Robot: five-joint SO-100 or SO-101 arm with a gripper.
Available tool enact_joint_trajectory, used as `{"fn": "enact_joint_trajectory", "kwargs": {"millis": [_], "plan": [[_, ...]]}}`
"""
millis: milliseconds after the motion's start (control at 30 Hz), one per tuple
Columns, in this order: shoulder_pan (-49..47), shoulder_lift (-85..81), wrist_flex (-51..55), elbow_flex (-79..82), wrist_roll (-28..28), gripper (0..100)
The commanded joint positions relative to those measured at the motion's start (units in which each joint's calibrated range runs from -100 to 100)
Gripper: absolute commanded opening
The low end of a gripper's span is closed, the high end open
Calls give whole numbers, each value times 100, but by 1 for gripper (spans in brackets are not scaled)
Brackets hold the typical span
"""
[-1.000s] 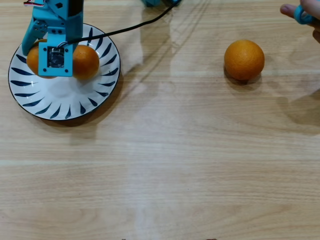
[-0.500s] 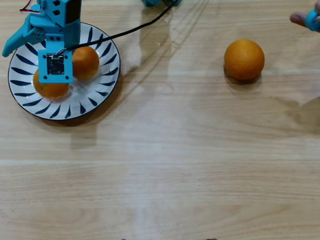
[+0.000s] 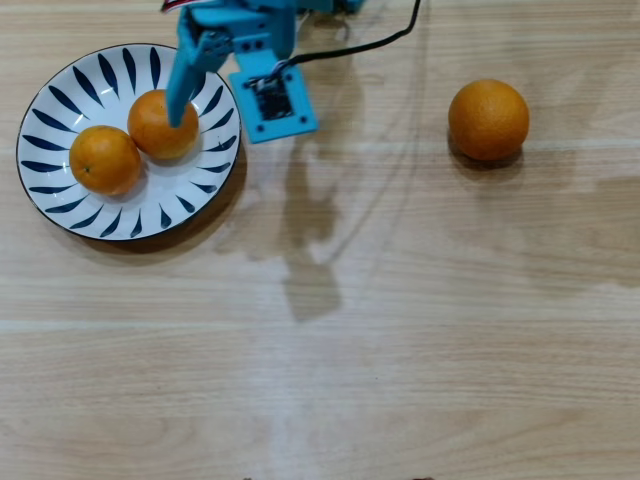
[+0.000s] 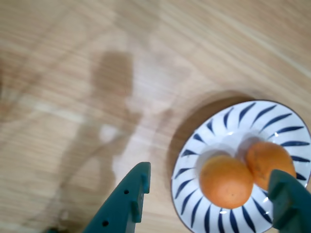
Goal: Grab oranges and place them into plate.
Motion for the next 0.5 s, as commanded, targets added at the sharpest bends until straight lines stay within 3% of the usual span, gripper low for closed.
{"fn": "enact_joint_trajectory", "kwargs": {"millis": [0, 133, 233, 467], "plan": [[-1057, -848, 425, 257, -384, 21], [-1840, -916, 399, 864, -828, 21], [-2783, -907, 373, 1706, -1555, 21], [-4162, -907, 373, 1552, -2480, 21]]}}
